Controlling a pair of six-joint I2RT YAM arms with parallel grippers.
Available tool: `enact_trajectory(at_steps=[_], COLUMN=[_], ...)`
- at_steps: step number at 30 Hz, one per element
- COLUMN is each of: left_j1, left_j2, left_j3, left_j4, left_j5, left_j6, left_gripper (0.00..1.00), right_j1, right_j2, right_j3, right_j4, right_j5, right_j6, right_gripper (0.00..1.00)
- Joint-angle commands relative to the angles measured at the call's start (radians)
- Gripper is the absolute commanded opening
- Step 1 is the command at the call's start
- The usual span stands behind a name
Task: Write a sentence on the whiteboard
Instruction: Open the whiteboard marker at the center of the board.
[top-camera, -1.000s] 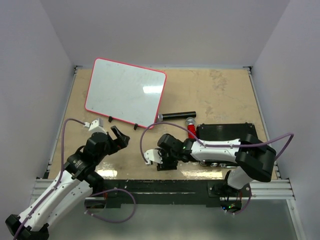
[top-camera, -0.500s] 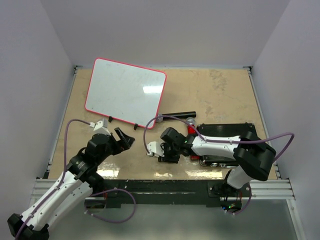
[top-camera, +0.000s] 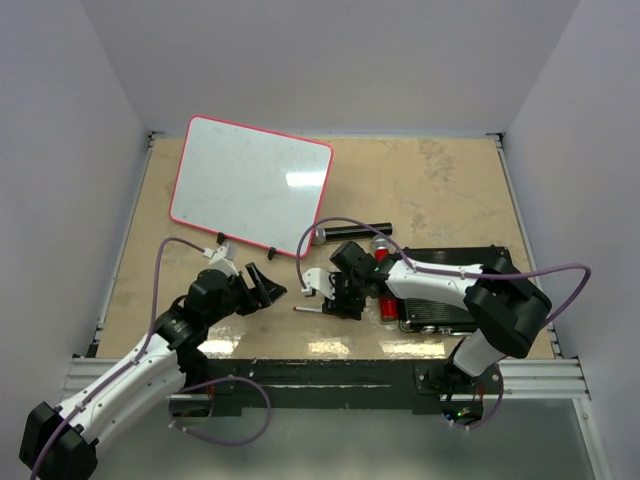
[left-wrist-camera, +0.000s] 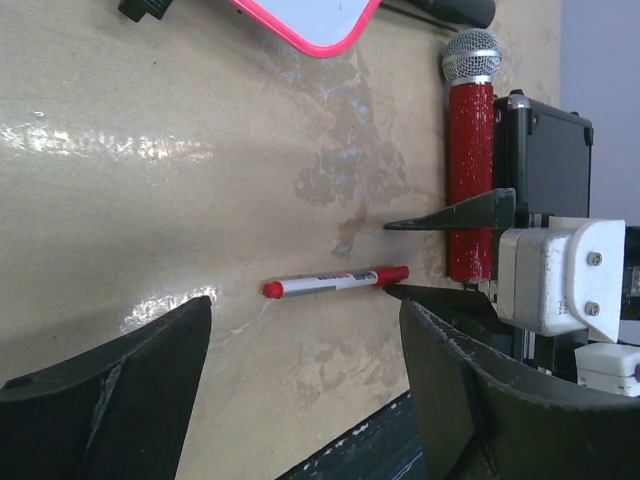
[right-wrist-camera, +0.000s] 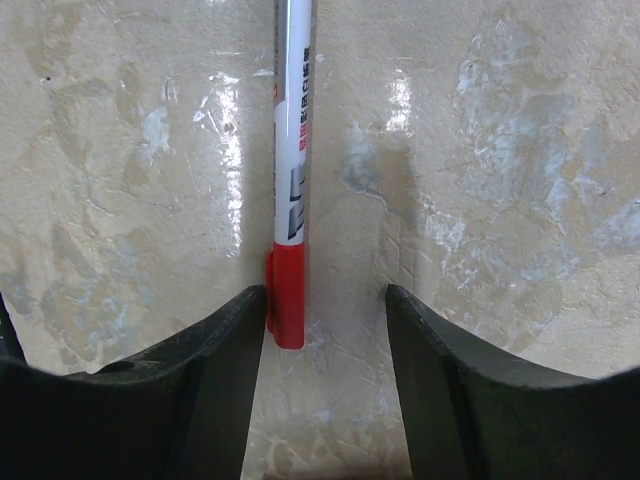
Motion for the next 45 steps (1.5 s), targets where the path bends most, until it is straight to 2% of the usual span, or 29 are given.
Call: enact_trajectory(at_steps=[1,5,11,12,14,15,16,26,40,45], left_j1=[-0.004,-0.004,-0.004,-0.004,-0.005,-0.005,-0.005,-0.008,-0.044,-0.062], left_j2=[0.013,0.012,0.010,0.009,0.007,0.007,0.007,0.084,0.369,0.465], left_j3=[-0.009,-0.023,-0.040,-0.041,-0.048,-0.051,-0.055,-0.170,-0.193,-0.190], left_j4=[0.110,0.115,0.129,0.130,0.136,0.141,0.161,0.439,0.831,0.940], left_j5=[0.063,0.065,0.072,0.072,0.075,0.078,0.088,0.164,0.195,0.210], left_j6=[-0.001,-0.001,-0.009,-0.009,-0.017,-0.023,-0.029,-0.144,-0.224,-0.244], left_gripper=[0.80,0.80,0.79,0.79,0.79,0.79,0.79,0.80,0.81,0.71], right_j1=[-0.014,-0.014,-0.014,-0.014,-0.015,-0.020,-0.032,-0.100,-0.112,-0.112], right_j2=[0.022,0.041,0.086,0.089,0.083,0.078,0.065,-0.053,-0.098,-0.109], right_j3=[0.033,0.041,0.062,0.064,0.066,0.067,0.069,0.058,0.069,0.070], right_j4=[-0.048,-0.050,-0.062,-0.062,-0.056,-0.053,-0.050,-0.024,-0.047,-0.050], right_j5=[-0.038,-0.049,-0.063,-0.060,-0.051,-0.049,-0.046,-0.133,-0.273,-0.308], right_j6=[-0.034,-0.032,-0.026,-0.023,-0.017,-0.012,-0.006,-0.023,-0.064,-0.074], right_gripper=[0.55,0.50,0.25,0.18,0.10,0.02,0.00,0.00,0.00,0.00])
